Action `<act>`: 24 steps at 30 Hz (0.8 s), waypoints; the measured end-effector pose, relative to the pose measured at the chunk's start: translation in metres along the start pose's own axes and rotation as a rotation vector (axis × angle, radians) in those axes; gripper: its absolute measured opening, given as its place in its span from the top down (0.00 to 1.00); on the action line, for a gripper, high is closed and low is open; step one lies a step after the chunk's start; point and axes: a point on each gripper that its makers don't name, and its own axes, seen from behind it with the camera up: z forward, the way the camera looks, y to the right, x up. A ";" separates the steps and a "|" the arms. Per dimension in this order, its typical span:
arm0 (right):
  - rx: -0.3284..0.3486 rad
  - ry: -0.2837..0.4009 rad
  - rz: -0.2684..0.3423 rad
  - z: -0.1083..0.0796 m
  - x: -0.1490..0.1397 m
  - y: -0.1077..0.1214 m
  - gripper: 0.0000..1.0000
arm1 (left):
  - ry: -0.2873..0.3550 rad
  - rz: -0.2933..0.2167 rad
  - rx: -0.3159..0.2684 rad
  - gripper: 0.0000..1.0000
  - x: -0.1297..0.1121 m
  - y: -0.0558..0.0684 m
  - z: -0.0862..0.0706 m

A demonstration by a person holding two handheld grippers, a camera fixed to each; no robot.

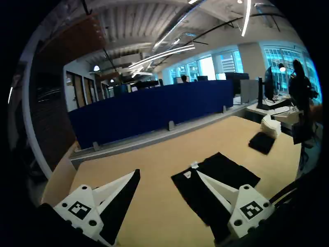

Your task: Fold towel

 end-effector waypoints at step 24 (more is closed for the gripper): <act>0.155 -0.145 -0.060 0.017 -0.071 -0.042 0.00 | -0.172 0.046 -0.166 0.09 -0.076 0.052 0.007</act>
